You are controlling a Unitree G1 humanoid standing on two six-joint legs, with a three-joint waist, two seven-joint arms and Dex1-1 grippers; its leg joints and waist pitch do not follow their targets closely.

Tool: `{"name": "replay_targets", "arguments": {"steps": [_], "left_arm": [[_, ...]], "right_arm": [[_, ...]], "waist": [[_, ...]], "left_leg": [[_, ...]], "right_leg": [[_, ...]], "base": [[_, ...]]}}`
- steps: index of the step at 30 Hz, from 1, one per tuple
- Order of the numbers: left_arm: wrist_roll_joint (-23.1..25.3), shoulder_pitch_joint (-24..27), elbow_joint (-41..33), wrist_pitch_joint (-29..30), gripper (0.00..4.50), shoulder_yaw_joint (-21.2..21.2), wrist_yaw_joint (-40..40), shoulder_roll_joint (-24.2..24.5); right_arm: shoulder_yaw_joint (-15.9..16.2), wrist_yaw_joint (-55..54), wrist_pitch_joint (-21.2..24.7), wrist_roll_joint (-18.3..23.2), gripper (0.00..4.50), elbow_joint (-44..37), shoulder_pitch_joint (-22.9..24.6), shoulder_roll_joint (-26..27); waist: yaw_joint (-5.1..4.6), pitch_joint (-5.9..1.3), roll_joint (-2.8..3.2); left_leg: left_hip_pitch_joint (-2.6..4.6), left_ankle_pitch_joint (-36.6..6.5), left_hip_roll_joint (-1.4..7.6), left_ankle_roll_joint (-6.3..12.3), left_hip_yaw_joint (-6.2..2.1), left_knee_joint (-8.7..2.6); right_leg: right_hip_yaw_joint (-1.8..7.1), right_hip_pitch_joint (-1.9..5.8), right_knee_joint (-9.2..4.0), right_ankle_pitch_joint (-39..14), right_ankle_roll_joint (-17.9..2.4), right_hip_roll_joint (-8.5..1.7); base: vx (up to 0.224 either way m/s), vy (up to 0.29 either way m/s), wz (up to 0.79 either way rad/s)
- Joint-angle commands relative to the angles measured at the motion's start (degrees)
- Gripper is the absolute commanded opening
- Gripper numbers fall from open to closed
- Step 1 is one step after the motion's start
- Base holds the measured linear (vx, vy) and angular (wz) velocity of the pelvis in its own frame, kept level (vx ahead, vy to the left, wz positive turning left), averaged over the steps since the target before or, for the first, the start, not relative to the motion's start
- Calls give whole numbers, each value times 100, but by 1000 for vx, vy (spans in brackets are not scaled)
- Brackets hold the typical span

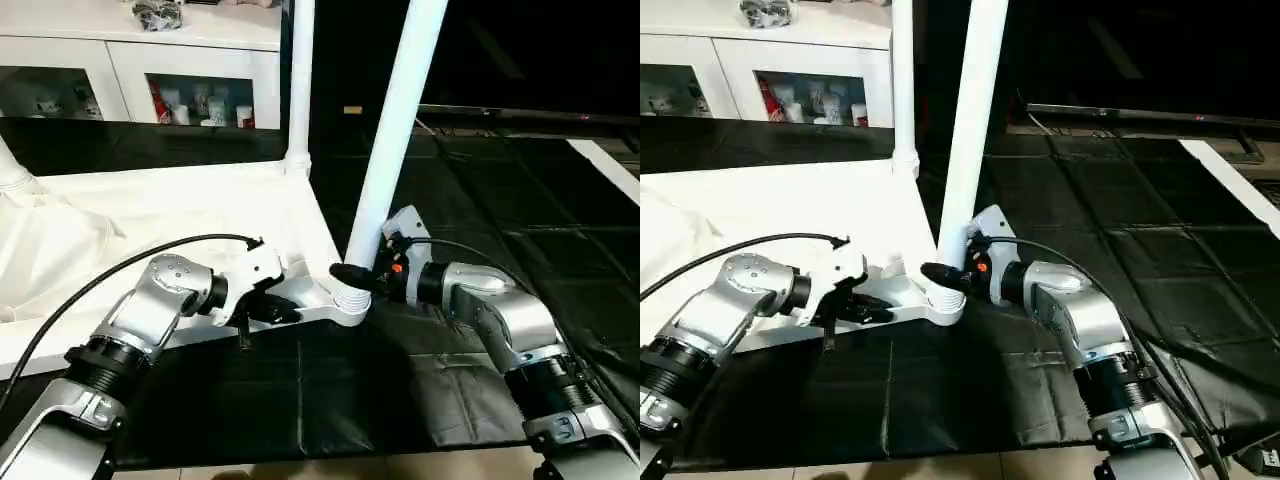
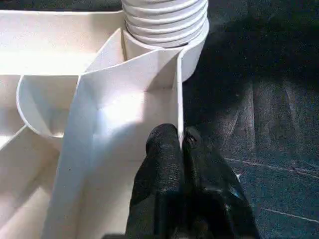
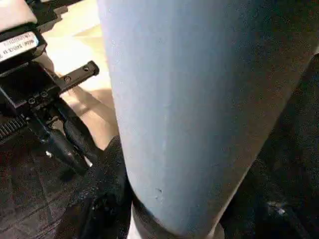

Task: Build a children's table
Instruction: Insert table leg to table base

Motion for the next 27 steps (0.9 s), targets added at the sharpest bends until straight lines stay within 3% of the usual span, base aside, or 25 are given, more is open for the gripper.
{"name": "replay_targets", "arguments": {"steps": [1, 2, 3, 5, 7, 9, 10, 12, 13, 14, 15, 16, 18, 19, 20, 24, 25, 27], "left_arm": [[132, -75, 38, 3, 0, -67, 6, 8], [134, -81, 42, 1, 0, -50, 43, 2], [127, -91, 50, 10, 0, -24, 79, -4], [118, -111, 67, 27, 0, 16, 131, -14], [88, -161, 119, 67, 0, 101, 224, -40], [68, -175, 132, 85, 0, 139, 256, -51], [30, -191, 146, 110, 0, 192, 289, -66], [5, -201, 154, 123, 0, 225, 310, -75], [-39, -261, 219, 172, 0, 335, 457, -123], [-39, -261, 219, 172, 0, 335, 457, -123], [-51, -287, 252, 182, 0, 373, 514, -140], [-57, -340, 326, 213, 0, 440, 626, -170], [-53, -356, 351, 221, 0, 462, 659, -179], [-49, -381, 399, 238, 0, 497, 720, -193], [-45, -393, 421, 243, 0, 511, 746, -197], [8, -421, 452, 218, 0, 475, 733, -167], [26, -437, 474, 206, 0, 466, 730, -160], [36, -452, 502, 196, 0, 460, 739, -162]], "right_arm": [[-138, -39, 77, 72, 193, 265, -22, 34], [-234, -46, 100, 143, 193, 297, -8, 55], [-321, -59, 116, 209, 193, 318, 16, 76], [-434, -76, 114, 296, 193, 345, 65, 103], [-644, -149, 48, 446, 192, 385, 212, 182], [-710, -180, -14, 484, 191, 399, 276, 218], [-783, -226, -98, 516, 191, 410, 388, 263], [-826, -254, -154, 533, 191, 415, 462, 293], [-893, -246, -386, 598, 191, 304, 785, 391], [-893, -246, -386, 598, 191, 304, 785, 391], [-912, -233, -471, 628, 191, 258, 899, 431], [-922, -217, -659, 639, 191, 163, 1130, 508], [-923, -215, -738, 631, 191, 129, 1211, 539], [-919, -239, -862, 612, 191, 62, 1337, 584], [-912, -251, -928, 599, 191, 27, 1400, 603], [-572, -166, -1351, 213, 191, -84, 1646, 445], [-411, -125, -1512, 19, 191, -100, 1698, 346], [-258, -61, -1656, -129, 191, -148, 1745, 247]], "waist": [[-11, -313, 58], [-10, -315, 56], [-1, -315, 103], [-5, -315, 92], [6, -319, 152], [8, -319, 124], [21, -322, 238], [24, -324, 183], [34, -321, 251], [40, -311, 259], [52, -311, 279], [82, -324, 344], [78, -318, 290], [111, -326, 385], [112, -322, 335], [170, -328, 365], [159, -311, 468], [161, -324, 390]], "left_leg": [[43, -1876, 115, -120, -11, -450], [44, -1884, 114, -118, -11, -451], [46, -1903, 114, -127, -20, -452], [43, -1939, 116, -134, -16, -456], [56, -1998, 115, -151, -22, -453], [55, -2014, 113, -148, -21, -456], [59, -2067, 112, -181, -33, -459], [63, -2100, 107, -166, -27, -454], [49, -2094, 103, -165, -43, -462], [79, -2208, 112, -153, -20, -453], [89, -2261, 101, -152, -34, -448], [45, -2164, 96, -132, -56, -467], [53, -2151, 104, -96, -37, -461], [42, -2107, 91, -86, -46, -460], [35, -2056, 91, -45, -25, -455], [28, -1870, 94, -29, -18, -465], [45, -2044, 102, -57, -22, -477], [28, -1993, 74, -31, -22, -472]], "right_leg": [[284, 206, -596, -2924, -464, -431], [283, 208, -597, -2927, -474, -435], [283, 208, -592, -2916, -490, -437], [281, 209, -603, -2880, -504, -431], [280, 208, -605, -2851, -531, -434], [275, 210, -604, -2826, -546, -428], [280, 211, -603, -2773, -578, -431], [268, 212, -610, -2759, -603, -427], [266, 227, -595, -2762, -619, -429], [272, 184, -649, -2794, -610, -429], [259, 188, -643, -2838, -622, -431], [257, 244, -613, -2813, -605, -430], [262, 215, -636, -2779, -609, -432], [266, 232, -614, -2780, -645, -442], [269, 227, -641, -2799, -617, -431], [272, 231, -636, -2780, -576, -426], [265, 216, -672, -2820, -567, -409], [250, 253, -654, -2851, -523, -408]], "base": [[0, 0, 0], [0, 0, 0], [0, 0, 0], [0, 0, 0], [0, 0, 0], [0, 0, 0], [0, 0, 0], [0, 0, 0], [0, 0, 0], [0, 0, 0], [0, 0, 0], [0, 0, 0], [0, 0, 0], [0, 0, 0], [0, 0, 0], [0, 0, 0], [0, 0, 0], [0, 0, 0]]}}
